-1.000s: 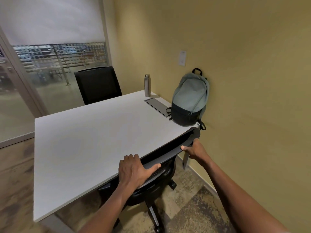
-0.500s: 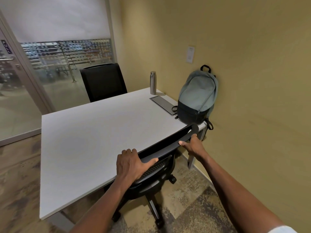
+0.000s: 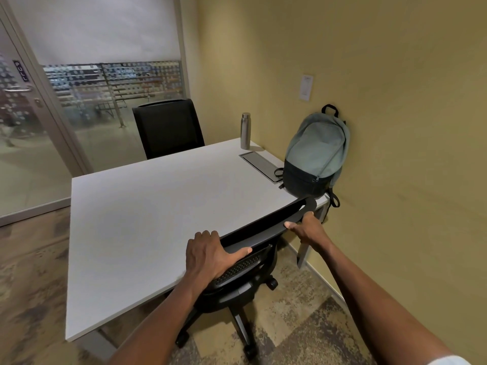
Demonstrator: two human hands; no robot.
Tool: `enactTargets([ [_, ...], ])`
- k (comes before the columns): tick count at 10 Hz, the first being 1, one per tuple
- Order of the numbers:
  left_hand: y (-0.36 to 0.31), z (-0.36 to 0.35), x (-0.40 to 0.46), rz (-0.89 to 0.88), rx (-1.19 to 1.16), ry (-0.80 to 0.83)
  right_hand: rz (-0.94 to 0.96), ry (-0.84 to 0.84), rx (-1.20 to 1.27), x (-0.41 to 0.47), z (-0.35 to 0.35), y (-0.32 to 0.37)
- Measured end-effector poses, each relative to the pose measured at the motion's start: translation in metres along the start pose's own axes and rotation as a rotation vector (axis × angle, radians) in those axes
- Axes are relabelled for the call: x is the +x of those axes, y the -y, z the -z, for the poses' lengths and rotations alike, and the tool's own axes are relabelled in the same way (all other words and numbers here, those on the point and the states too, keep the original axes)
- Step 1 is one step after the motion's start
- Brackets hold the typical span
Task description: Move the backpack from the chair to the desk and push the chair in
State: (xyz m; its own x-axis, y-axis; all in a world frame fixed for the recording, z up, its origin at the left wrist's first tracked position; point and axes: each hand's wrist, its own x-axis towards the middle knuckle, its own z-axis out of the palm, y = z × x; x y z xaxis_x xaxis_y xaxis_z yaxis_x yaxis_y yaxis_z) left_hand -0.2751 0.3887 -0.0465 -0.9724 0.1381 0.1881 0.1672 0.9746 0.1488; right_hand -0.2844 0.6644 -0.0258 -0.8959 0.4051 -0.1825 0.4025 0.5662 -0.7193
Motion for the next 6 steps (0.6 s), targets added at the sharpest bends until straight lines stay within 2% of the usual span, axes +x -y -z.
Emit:
enactTargets([
  [3, -0.003, -0.001, 0.0, 0.0, -0.01, 0.007, 0.017, 0.009, -0.09, -0.009, 0.005, 0.001],
  [4, -0.003, 0.002, 0.0, 0.022, -0.034, 0.073, 0.035, 0.022, -0.15, -0.018, 0.005, -0.003],
  [5, 0.003, 0.016, -0.003, 0.018, -0.099, 0.24, 0.048, -0.055, -0.156, -0.04, -0.001, -0.004],
  [6, 0.014, 0.028, -0.006, 0.005, -0.274, 0.277, 0.116, -0.173, -0.152, -0.064, -0.015, -0.008],
])
